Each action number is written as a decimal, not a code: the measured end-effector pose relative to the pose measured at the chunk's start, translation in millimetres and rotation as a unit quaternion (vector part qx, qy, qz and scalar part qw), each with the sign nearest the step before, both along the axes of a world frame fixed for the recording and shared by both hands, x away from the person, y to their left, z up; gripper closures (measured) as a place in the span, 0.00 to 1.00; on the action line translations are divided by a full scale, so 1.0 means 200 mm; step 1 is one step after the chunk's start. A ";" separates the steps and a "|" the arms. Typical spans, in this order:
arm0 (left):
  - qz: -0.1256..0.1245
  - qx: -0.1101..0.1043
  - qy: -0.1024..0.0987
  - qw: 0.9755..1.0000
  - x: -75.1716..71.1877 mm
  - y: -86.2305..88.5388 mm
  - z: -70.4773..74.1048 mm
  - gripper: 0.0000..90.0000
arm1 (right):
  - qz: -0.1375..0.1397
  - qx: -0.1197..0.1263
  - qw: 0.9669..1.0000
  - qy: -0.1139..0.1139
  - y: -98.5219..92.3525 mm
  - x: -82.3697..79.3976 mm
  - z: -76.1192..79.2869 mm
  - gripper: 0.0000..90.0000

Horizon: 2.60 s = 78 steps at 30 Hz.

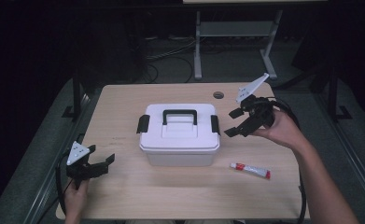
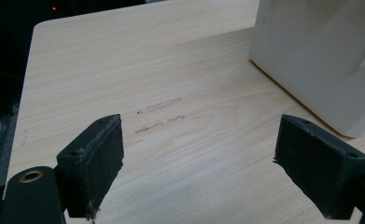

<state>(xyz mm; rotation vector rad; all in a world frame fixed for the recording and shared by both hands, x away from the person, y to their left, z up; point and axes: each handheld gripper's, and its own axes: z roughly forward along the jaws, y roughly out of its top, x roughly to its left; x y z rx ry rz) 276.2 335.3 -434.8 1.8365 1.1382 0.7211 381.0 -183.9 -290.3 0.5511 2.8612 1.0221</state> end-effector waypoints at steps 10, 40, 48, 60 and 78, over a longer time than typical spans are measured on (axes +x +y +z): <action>0.004 -0.004 -0.001 1.000 0.00 0.01 0.00 0.16 | 0.032 -0.019 0.999 0.010 0.18 0.11 0.04 0.24; 0.001 -0.005 -0.003 1.000 0.00 0.01 0.01 0.16 | 0.115 -0.049 0.991 0.042 0.65 0.37 0.02 0.48; 0.002 -0.008 -0.004 1.000 -0.01 0.01 0.01 0.16 | 0.129 -0.059 0.989 0.040 0.72 0.36 0.02 0.66; 0.001 -0.006 -0.004 1.000 -0.01 0.01 0.01 0.16 | 0.146 -0.056 0.987 0.035 0.73 0.34 0.02 0.91; 0.005 -0.009 -0.005 1.000 -0.01 0.03 0.01 0.16 | 0.148 -0.054 0.987 0.018 0.74 0.35 0.07 0.94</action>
